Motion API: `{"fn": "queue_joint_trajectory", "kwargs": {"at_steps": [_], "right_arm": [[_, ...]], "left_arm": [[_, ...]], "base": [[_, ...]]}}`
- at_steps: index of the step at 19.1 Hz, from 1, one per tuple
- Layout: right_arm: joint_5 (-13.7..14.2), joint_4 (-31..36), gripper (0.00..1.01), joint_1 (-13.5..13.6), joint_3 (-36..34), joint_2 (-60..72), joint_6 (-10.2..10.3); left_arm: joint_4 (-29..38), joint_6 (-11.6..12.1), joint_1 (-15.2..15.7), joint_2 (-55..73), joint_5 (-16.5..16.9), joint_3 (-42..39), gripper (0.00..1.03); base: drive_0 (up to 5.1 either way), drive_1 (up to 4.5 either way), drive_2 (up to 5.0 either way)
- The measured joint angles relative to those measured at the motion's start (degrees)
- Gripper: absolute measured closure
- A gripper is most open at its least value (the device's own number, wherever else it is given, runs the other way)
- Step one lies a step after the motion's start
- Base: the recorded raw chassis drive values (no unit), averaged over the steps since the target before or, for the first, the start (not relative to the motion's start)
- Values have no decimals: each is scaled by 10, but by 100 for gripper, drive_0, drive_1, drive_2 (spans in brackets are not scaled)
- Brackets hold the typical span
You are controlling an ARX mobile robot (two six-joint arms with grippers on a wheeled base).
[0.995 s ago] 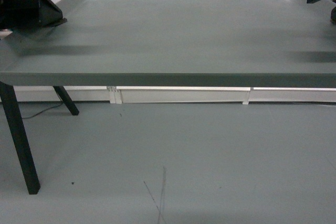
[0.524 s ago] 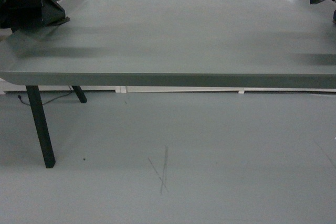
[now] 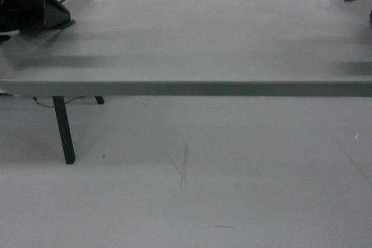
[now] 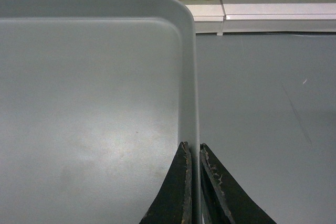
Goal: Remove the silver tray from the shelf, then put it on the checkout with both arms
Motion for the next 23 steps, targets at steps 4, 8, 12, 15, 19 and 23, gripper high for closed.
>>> {"fn": "queue_joint_trajectory", "kwargs": {"at_steps": [4, 8, 12, 15, 19, 23], "right_arm": [[-2, -3, 99, 0, 0, 1, 0], [0, -3, 99, -1, 0, 1, 0], [0, -3, 99, -1, 0, 1, 0], [-2, -2, 99, -1, 0, 2, 0], [-2, -3, 99, -1, 0, 2, 0], [-2, -4, 99, 0, 0, 1, 0]], "left_arm": [[-5, 0, 0, 0, 0, 1, 99], [-4, 0, -2, 0, 0, 1, 99], [-3, 0, -2, 0, 0, 1, 99], [-3, 0, 0, 0, 0, 1, 99], [-3, 0, 0, 0, 0, 1, 99], [-5, 0, 0, 0, 0, 1, 99]], "base": [[0, 0, 0], [-361, 198, 198], [-496, 250, 250], [-512, 234, 234], [-500, 246, 246], [-501, 244, 244]]}}
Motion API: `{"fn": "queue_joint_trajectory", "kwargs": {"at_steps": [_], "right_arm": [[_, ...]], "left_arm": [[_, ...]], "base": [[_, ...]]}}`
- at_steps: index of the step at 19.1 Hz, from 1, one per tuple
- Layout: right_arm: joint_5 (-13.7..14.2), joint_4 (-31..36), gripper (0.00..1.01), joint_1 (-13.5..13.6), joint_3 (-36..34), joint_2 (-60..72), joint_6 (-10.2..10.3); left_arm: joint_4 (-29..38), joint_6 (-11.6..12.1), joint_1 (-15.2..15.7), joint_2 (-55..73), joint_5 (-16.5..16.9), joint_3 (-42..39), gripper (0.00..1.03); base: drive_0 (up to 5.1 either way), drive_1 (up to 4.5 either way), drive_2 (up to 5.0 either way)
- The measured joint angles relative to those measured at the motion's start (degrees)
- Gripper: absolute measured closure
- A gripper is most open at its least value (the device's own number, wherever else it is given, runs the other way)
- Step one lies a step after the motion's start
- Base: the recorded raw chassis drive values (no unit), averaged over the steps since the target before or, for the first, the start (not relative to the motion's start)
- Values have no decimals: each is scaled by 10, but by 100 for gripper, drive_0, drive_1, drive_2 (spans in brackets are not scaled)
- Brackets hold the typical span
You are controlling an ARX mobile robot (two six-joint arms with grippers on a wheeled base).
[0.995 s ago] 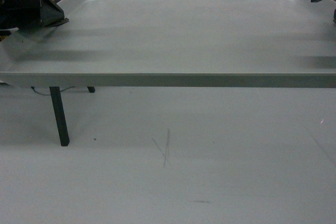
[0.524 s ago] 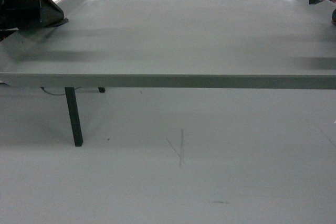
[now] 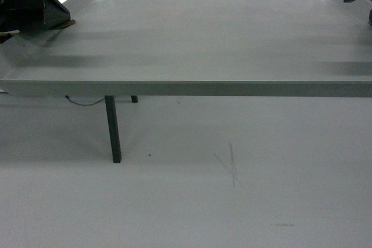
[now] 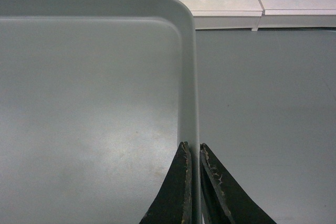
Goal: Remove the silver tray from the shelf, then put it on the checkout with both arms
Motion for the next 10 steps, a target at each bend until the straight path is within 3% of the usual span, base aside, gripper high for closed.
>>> {"fn": "queue_joint_trajectory", "kwargs": {"at_steps": [10], "right_arm": [[0, 1, 99, 0, 0, 0, 0]], "left_arm": [[2, 0, 0, 0, 0, 0, 99]], "base": [[-502, 243, 243]]}}
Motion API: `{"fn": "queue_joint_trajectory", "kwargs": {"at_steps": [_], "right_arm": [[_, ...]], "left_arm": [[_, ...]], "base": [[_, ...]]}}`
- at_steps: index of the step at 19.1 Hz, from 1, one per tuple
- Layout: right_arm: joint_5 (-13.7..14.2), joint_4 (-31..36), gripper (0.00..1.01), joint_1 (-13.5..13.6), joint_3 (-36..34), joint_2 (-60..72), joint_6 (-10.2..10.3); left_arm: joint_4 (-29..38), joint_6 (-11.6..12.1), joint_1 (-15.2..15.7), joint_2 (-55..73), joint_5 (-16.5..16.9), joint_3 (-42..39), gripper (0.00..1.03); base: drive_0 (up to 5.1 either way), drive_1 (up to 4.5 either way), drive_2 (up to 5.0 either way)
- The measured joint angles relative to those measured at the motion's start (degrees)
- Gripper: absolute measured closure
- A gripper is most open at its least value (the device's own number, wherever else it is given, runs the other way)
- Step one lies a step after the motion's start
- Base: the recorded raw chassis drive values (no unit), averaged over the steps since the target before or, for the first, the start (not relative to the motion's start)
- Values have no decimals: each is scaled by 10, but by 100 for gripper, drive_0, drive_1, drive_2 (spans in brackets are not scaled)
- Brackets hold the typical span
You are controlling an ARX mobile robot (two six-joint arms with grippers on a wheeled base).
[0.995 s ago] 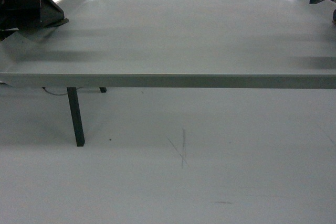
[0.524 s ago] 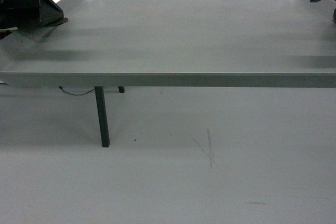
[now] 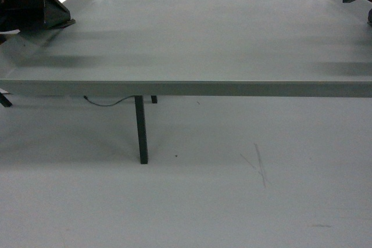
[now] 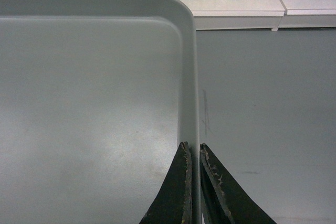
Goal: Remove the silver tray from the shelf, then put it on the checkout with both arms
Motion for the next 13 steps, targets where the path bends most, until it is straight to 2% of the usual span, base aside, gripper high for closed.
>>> {"fn": "queue_joint_trajectory", "kwargs": {"at_steps": [13], "right_arm": [[0, 0, 99, 0, 0, 0, 0]], "left_arm": [[-1, 0, 0, 0, 0, 0, 99]], "base": [[-502, 243, 243]]}}
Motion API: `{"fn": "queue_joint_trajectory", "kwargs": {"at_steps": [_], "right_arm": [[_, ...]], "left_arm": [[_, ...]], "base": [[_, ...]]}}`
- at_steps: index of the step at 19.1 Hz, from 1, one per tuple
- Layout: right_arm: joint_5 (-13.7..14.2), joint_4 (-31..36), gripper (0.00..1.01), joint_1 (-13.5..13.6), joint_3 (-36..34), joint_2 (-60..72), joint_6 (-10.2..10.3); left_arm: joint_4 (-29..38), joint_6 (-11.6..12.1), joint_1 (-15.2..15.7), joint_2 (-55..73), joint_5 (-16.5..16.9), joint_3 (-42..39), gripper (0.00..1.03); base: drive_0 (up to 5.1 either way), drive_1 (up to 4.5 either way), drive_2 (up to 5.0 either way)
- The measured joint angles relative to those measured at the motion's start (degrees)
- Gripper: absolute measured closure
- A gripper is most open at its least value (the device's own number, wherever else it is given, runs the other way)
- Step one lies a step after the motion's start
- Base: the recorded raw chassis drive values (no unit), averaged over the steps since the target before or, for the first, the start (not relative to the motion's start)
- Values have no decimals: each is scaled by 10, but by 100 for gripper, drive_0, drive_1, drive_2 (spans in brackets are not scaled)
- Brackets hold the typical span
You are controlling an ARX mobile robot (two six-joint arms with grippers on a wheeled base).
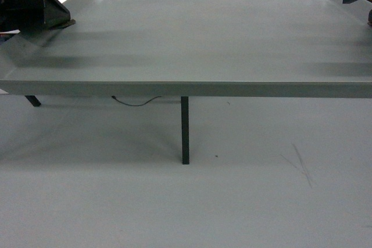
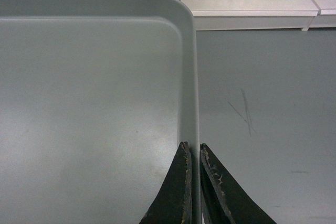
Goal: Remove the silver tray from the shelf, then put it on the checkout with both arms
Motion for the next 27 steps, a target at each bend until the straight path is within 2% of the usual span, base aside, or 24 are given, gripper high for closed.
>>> {"fn": "queue_joint_trajectory", "kwargs": {"at_steps": [21, 27], "right_arm": [[0, 0, 99, 0, 0, 0, 0], [2, 0, 99, 2, 0, 2, 0]], "left_arm": [[0, 0, 1, 0, 0, 0, 99], [1, 2, 1, 0, 0, 0, 99]], "base": [[-497, 248, 248], [-6, -6, -6]]}}
